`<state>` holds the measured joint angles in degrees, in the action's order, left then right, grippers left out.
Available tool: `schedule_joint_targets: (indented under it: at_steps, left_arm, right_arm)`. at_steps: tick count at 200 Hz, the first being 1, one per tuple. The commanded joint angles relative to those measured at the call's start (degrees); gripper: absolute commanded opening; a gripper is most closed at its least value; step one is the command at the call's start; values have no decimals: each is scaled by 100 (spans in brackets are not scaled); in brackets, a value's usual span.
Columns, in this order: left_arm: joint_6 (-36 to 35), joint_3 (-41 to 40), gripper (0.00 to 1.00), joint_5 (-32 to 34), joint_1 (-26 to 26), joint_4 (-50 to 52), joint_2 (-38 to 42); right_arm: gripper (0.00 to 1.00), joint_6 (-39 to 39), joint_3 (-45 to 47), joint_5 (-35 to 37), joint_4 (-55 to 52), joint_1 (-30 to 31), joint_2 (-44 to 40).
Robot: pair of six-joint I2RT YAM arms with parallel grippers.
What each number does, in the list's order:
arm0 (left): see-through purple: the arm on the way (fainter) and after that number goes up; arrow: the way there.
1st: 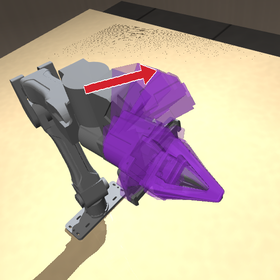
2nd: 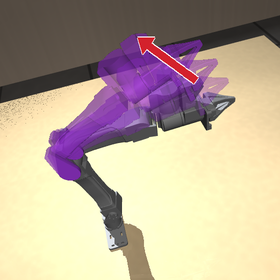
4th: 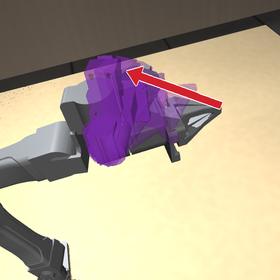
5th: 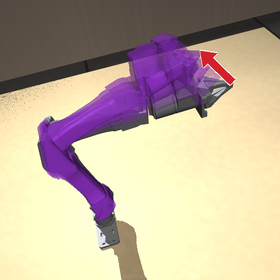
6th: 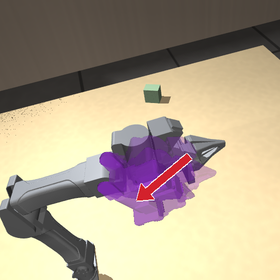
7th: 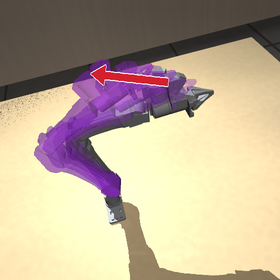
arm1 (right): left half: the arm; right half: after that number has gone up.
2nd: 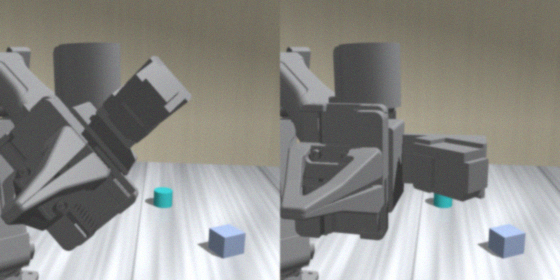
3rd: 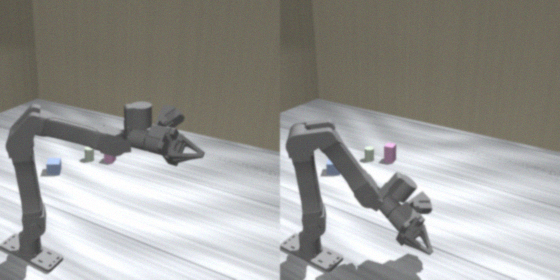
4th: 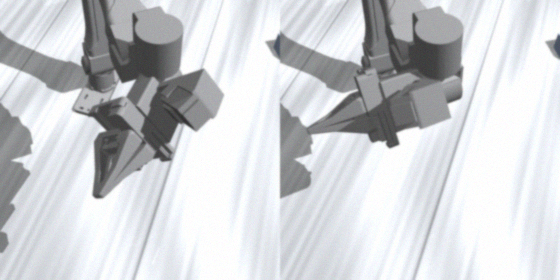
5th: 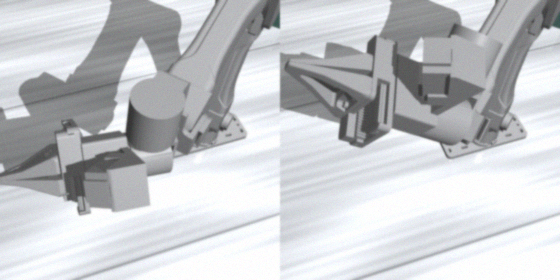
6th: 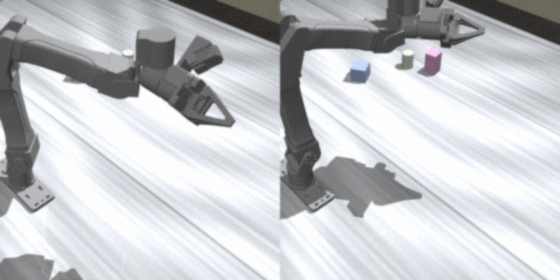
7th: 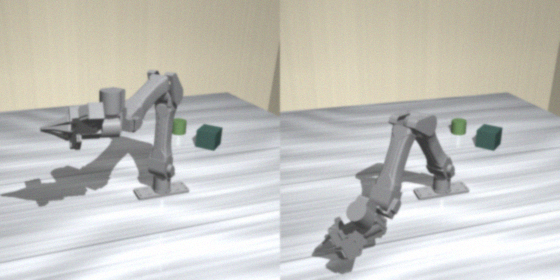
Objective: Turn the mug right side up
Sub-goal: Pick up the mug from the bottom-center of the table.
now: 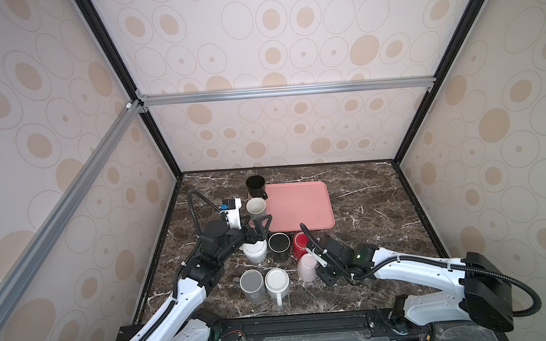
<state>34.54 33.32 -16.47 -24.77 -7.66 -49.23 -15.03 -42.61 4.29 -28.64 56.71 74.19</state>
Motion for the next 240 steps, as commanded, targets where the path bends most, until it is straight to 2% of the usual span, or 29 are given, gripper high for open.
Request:
schedule_joint_targets:
  at_steps: [1,25,75,123,134,163,210,240]
  left_arm:
    - [61,34,99,-55,43,-139,-12]
    - [74,23,99,-85,50,-151,-34]
    - [94,3,99,-129,50,-183,-37]
    - [166,-60,99,-214,47,-323,-34]
    - [204,-87,99,-225,48,-374,-25]
    - [248,-108,99,-259,47,-449,9]
    - [484,-253,99,-338,46,-807,51]
    - [759,-418,99,-513,44,-1526,12]
  right_arm:
    - [37,225,-192,265,55,74,133]
    - [34,332,-246,375,78,129,235]
    - [21,313,-210,453,9,274,246]
    - [6,57,-90,537,-165,509,16]
    - [0,-24,-88,555,-232,554,-61]
    - [0,-256,-85,614,-455,647,-437]
    - [0,-550,-287,962,-459,648,-1656]
    - [0,-361,-740,1023,-182,549,-1834]
